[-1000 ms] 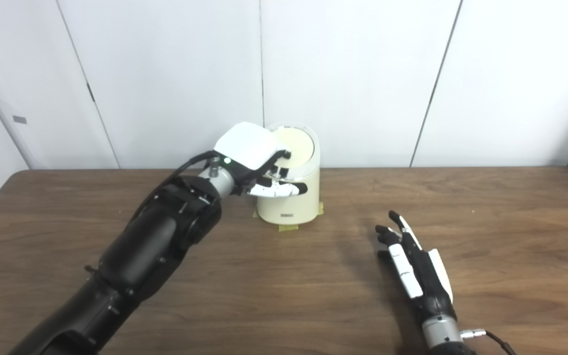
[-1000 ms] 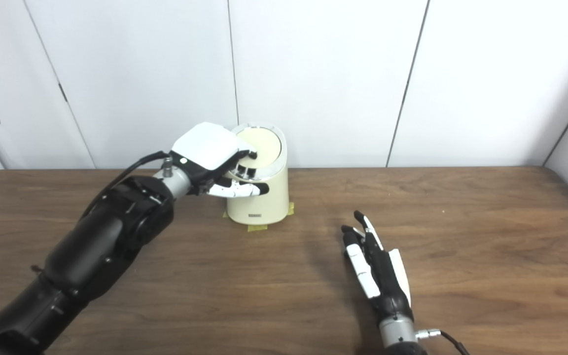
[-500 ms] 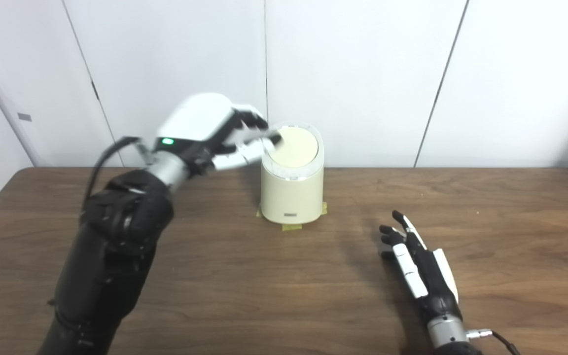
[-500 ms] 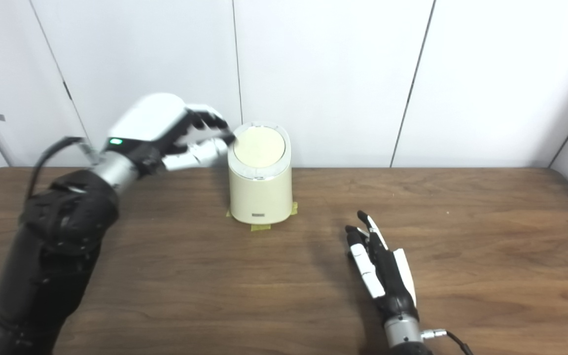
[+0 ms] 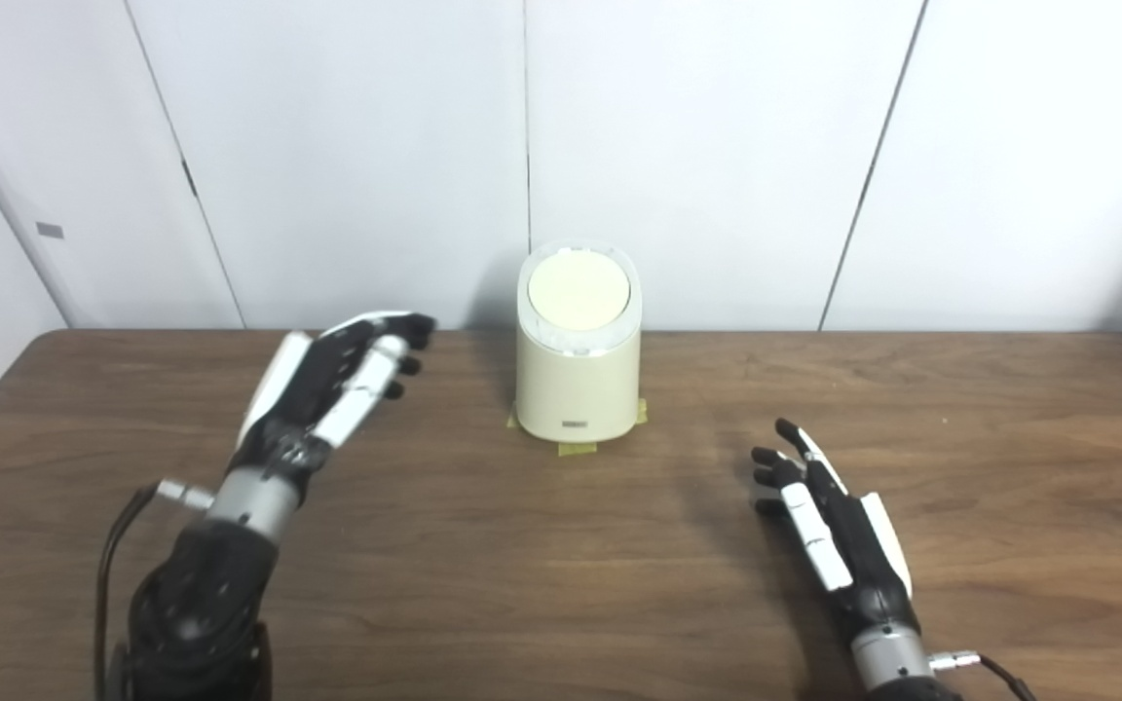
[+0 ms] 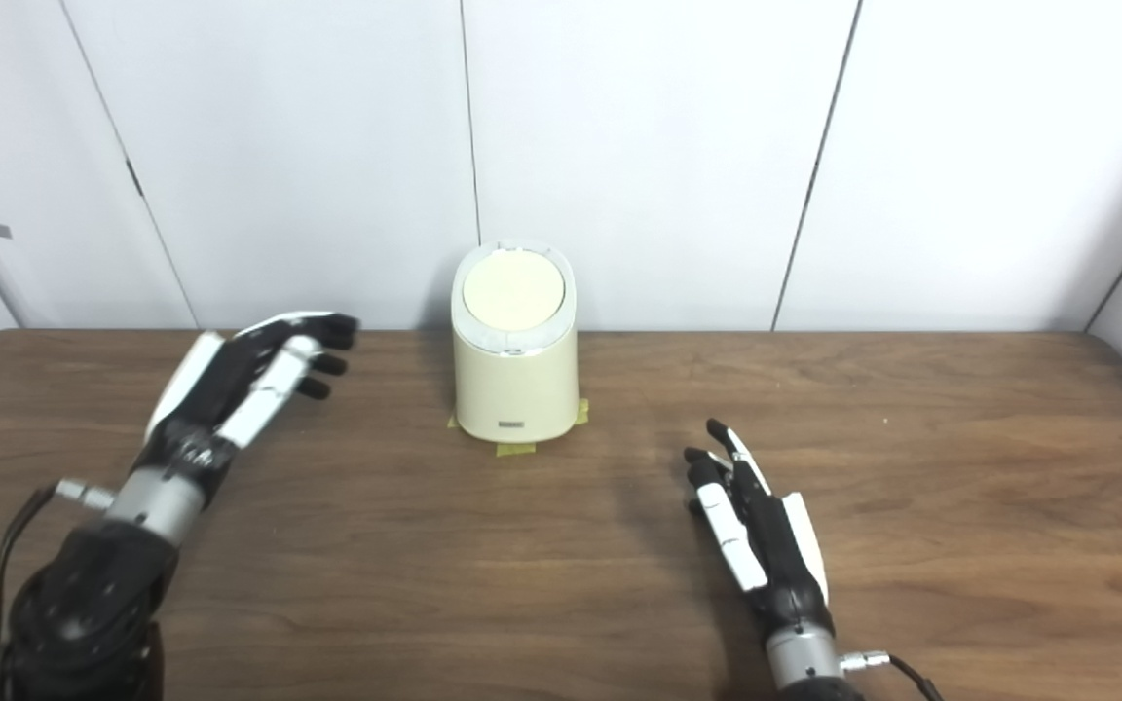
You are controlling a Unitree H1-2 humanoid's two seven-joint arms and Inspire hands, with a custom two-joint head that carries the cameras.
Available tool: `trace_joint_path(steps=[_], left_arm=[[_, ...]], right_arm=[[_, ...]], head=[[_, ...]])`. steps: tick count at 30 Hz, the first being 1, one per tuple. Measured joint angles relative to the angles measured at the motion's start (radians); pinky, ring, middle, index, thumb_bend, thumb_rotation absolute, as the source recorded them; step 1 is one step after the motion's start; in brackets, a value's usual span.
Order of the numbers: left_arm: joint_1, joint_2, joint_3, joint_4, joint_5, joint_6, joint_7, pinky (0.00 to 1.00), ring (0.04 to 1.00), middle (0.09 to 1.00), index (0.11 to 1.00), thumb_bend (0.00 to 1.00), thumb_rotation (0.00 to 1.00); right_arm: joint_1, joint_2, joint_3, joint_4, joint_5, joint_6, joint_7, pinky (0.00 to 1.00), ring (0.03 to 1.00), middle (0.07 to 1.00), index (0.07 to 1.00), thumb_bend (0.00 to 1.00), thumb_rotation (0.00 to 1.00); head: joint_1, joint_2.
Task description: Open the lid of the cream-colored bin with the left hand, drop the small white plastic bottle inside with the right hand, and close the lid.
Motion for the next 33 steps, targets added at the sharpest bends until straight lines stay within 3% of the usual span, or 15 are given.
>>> trace_joint_path(steps=[2, 6, 9, 12, 16, 27, 33], left_arm=[[0.048, -0.025, -0.004, 0.009, -0.039, -0.015, 0.036, 0.74, 0.782, 0.823, 0.828, 0.28, 0.81], [0.157, -0.017, -0.031, 0.063, -0.091, -0.072, 0.073, 0.81, 0.822, 0.867, 0.876, 0.32, 0.87], [0.21, -0.021, -0.014, 0.119, -0.15, -0.119, 0.123, 0.86, 0.861, 0.898, 0.909, 0.35, 0.82], [0.25, -0.041, 0.003, 0.162, -0.223, -0.179, 0.172, 0.89, 0.903, 0.939, 0.953, 0.36, 0.83], [0.269, -0.05, -0.011, 0.185, -0.267, -0.239, 0.202, 0.91, 0.925, 0.95, 0.958, 0.34, 0.89], [0.303, -0.04, -0.033, 0.275, -0.31, -0.42, 0.263, 0.93, 0.926, 0.947, 0.959, 0.38, 0.92], [0.304, -0.039, -0.034, 0.283, -0.317, -0.449, 0.285, 0.93, 0.921, 0.944, 0.952, 0.37, 0.96]], right_arm=[[0.002, -0.002, -0.002, -0.004, 0.006, 0.001, 0.006, 0.68, 0.802, 0.838, 0.92, 0.48, 0.98], [0.006, -0.005, -0.008, -0.008, 0.021, 0.001, 0.013, 0.69, 0.809, 0.852, 0.92, 0.47, 0.99], [0.01, -0.007, -0.011, -0.011, 0.03, 0.001, 0.015, 0.71, 0.822, 0.867, 0.919, 0.47, 0.98], [0.015, -0.007, -0.016, -0.017, 0.046, 0.001, 0.02, 0.74, 0.842, 0.886, 0.925, 0.49, 0.96], [0.02, -0.01, -0.03, -0.031, 0.067, 0.004, 0.027, 0.75, 0.862, 0.91, 0.932, 0.47, 0.95], [0.035, -0.03, -0.04, -0.038, 0.064, 0.011, 0.03, 0.81, 0.897, 0.934, 0.928, 0.52, 0.97], [0.045, -0.033, -0.033, -0.046, 0.054, 0.01, 0.032, 0.85, 0.915, 0.946, 0.934, 0.51, 0.99]], head=[[0.002, 0.0], [-0.006, 0.002], [-0.008, 0.003], [-0.005, 0.008], [-0.006, 0.009], [-0.009, 0.018], [-0.014, 0.02]])
